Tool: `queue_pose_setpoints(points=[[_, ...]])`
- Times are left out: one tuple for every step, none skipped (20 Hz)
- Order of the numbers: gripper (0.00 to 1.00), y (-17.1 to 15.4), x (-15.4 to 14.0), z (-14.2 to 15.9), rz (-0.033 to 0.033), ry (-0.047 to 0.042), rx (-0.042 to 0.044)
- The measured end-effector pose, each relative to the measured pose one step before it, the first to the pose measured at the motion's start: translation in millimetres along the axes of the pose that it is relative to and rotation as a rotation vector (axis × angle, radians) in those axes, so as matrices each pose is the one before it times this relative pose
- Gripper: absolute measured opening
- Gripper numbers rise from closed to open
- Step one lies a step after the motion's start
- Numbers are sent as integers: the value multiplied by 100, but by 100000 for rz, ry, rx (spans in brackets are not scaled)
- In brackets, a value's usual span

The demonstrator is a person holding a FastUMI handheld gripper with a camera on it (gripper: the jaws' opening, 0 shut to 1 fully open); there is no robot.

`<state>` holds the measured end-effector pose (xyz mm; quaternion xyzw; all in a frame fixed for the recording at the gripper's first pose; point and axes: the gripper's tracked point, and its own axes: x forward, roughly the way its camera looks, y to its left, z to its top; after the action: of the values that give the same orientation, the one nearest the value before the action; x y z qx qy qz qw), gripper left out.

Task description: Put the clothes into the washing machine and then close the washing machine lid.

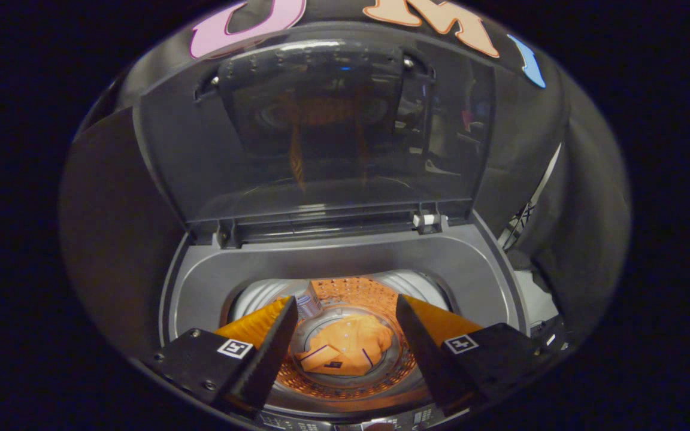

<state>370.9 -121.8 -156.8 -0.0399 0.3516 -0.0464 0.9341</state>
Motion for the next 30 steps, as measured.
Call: queue_pose_setpoints(points=[[100, 24, -508, 534, -228, -882, -1700], [100, 36, -567, 556, -454, -1337, -1322], [100, 133, -510, 643, -101, -1007, -858], [100, 267, -528, 891, 65, -2124, -198], [100, 224, -584, 1293, -94, -2538, 62], [100, 254, -577, 1419, 371, -3592, -24], [100, 185, -530, 1559, 50, -3869, -429], [99, -57, -426, 1662, -881, -4693, -971], [98, -64, -595, 1556, -1270, -4103, -897], [97, 172, -605, 1822, -715, -4984, -88], [98, 225, -462, 1707, 85, -4510, 240], [97, 186, -230, 1775, 13, -5674, 267], [97, -50, -164, 1857, -1127, -6122, -168], [97, -284, -163, 1784, -1485, -5668, -2294], [97, -453, -147, 2061, -1952, -6389, -3031], [98, 39, 16, 1728, -403, -6196, -2746], [97, -166, -57, 2048, 125, -4618, -1530], [97, 291, -293, 1718, 1354, -4330, -613], [97, 364, 334, 1380, 1154, -3410, 641], [97, 244, 897, 854, 1333, -3199, -84], [97, 256, 729, 795, 664, -2562, -720], [97, -52, 472, 568, -433, -3087, -1628], [97, -24, 864, 570, -612, -2279, -1595], [97, 162, 907, 230, -19, -1258, -1840], [97, 279, 917, 200, 173, -1407, -1361], [97, 94, 887, -169, -391, -274, -1105], [97, 116, 806, -364, -781, 173, -226], [96, 111, 700, -642, -749, 1426, 890], [97, 478, 375, -579, -675, 1151, 2156], [97, 188, 793, -464, 480, 746, 2853]])
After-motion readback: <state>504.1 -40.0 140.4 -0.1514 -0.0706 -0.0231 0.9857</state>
